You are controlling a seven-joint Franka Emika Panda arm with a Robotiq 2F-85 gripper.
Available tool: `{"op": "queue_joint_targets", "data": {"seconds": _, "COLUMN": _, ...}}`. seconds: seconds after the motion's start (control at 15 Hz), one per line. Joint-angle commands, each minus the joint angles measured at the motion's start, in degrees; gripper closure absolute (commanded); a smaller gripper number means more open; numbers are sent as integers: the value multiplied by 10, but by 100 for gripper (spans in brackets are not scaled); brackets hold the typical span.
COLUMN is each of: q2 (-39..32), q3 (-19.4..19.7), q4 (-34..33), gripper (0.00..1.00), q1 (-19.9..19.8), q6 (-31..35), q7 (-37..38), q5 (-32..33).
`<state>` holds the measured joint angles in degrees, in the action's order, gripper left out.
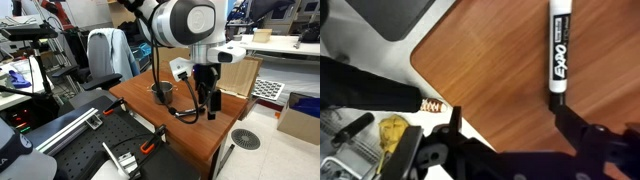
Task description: Put the marker in the pot
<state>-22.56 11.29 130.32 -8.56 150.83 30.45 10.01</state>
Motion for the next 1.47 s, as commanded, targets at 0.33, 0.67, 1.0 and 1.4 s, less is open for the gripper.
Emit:
{"op": "queue_joint_targets", "data": {"seconds": 0.33, "q2": -102, "q3": 25, "q4": -70, "gripper": 5, "q1": 53, "q6": -1, "q7": -2, "q5": -46}}
{"op": "queue_joint_targets", "data": {"seconds": 0.67, "q2": -108, "q3": 35, "q4": -77, "gripper": 47, "q1": 64, "q6": 7, "q7": -7, "q5": -42}}
{"op": "queue_joint_targets", "data": {"seconds": 1.0, "q2": -106, "q3": 37, "q4": -78, "gripper": 84, "q1": 62, "q6": 4, "q7": -12, "q5": -44}}
{"op": "queue_joint_targets", "data": {"seconds": 1.4, "q2": -87, "q3": 42, "q4": -60, "gripper": 94, "q1": 67, "q6": 25, "q7": -13, "q5": -40}}
